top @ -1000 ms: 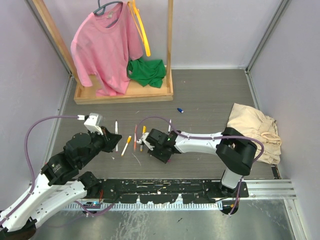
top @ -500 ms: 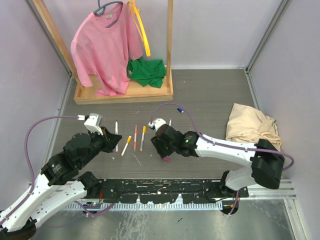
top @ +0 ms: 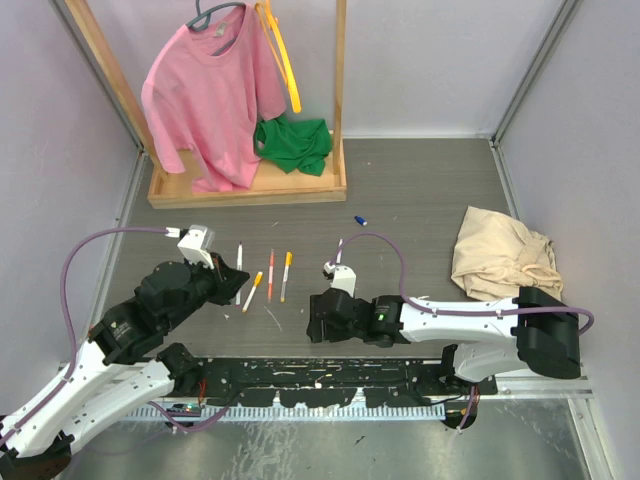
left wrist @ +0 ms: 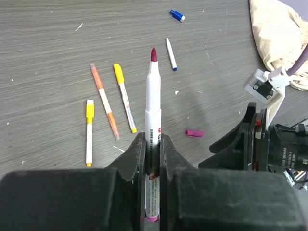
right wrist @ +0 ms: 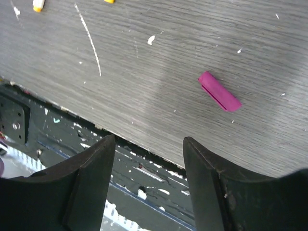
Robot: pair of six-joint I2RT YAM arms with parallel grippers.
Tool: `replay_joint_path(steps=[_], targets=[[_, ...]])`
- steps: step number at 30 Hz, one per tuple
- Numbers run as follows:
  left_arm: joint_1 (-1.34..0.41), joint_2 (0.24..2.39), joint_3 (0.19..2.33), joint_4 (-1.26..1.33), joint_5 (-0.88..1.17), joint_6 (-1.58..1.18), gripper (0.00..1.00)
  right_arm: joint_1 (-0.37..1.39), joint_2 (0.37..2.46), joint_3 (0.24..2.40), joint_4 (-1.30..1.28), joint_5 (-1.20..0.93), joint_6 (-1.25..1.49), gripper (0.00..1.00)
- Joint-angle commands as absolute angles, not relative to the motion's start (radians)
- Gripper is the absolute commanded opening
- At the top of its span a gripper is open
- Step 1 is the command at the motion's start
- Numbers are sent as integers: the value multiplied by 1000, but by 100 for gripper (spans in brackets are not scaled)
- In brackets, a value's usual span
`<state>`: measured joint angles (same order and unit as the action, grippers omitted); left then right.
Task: Insert the pens into the pen caps
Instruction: Insert the pen cap onto the pen.
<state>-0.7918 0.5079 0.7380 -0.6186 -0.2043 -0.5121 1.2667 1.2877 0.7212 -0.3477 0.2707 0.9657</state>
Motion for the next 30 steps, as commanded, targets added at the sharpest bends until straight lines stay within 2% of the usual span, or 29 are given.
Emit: replay_joint_path(steps=[1,11,30], targets=[[-789,520,745,-560,-192,-516,0,1268,1313,700,-275,348,1124,64],[-790,519,740,-563,-194,-523,0,1265,1407,729,-301,343,1143,71],[-789,552,746,-547,-197,-517,0,1159,1489,743,-344,343,1056,72]])
